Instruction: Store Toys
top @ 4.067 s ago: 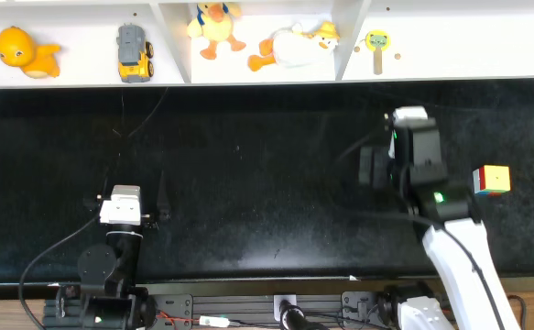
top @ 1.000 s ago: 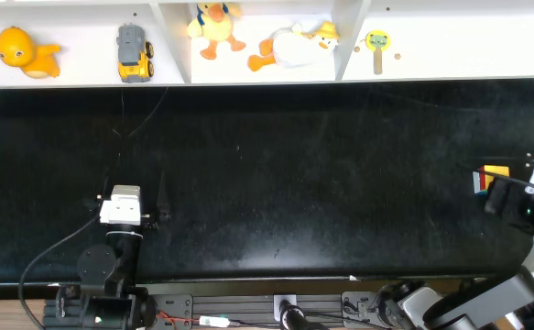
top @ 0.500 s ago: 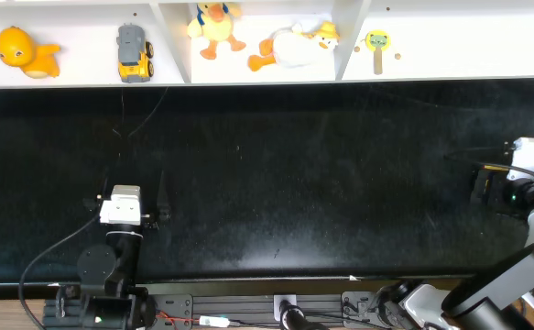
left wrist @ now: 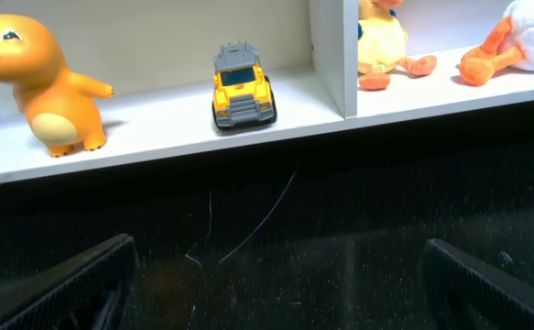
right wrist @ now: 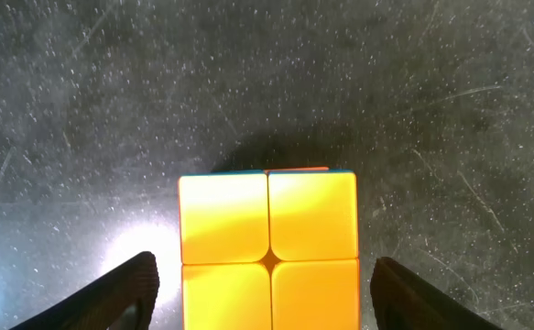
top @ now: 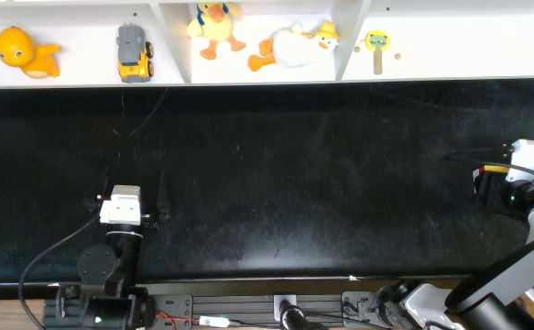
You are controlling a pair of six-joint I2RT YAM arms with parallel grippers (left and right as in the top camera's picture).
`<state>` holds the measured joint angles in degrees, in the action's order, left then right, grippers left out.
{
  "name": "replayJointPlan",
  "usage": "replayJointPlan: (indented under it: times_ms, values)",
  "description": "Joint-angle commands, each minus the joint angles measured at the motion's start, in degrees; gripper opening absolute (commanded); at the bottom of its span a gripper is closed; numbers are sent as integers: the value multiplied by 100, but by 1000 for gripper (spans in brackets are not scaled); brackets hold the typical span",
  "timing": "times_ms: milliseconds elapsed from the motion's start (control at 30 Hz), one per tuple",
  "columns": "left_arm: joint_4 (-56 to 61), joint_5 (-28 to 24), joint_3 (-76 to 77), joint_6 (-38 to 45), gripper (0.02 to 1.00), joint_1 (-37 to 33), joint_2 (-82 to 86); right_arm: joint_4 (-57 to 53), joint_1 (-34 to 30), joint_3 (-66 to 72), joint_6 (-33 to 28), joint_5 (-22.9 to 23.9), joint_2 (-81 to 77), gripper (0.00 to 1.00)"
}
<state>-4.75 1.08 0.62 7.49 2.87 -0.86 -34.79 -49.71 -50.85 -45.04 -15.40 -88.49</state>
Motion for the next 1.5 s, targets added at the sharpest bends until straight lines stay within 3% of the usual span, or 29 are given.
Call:
replayJointPlan:
  times_ms: [33,233,467,600,733,967,1200,1500]
  values:
    - [-11,-59,-15,-44,996,-35,68,17,22,-146,26,24,-28,684]
    - [-11,-59,-15,-44,996,-35,68,33,26,-146,28,20,-28,496]
    - [-11,-59,-15,-44,998,-35,68,35,136,-149,201,13,13,461]
    - [-11,-59,-15,-44,996,-35,68,26,446,-192,619,35,199,406]
    - [-11,-59,-15,-44,998,-35,68,-166,898,-387,852,68,448,413]
    - [-11,-59,-15,-44,998,-35,68,-334,1530,-1099,1558,669,577,408]
    - [-11,-59,-15,-44,998,-35,68,-306,1742,-1746,2286,577,452,408]
    - [-11,-59,-15,-44,996,-35,68,-479,2214,-2887,2496,595,-278,419]
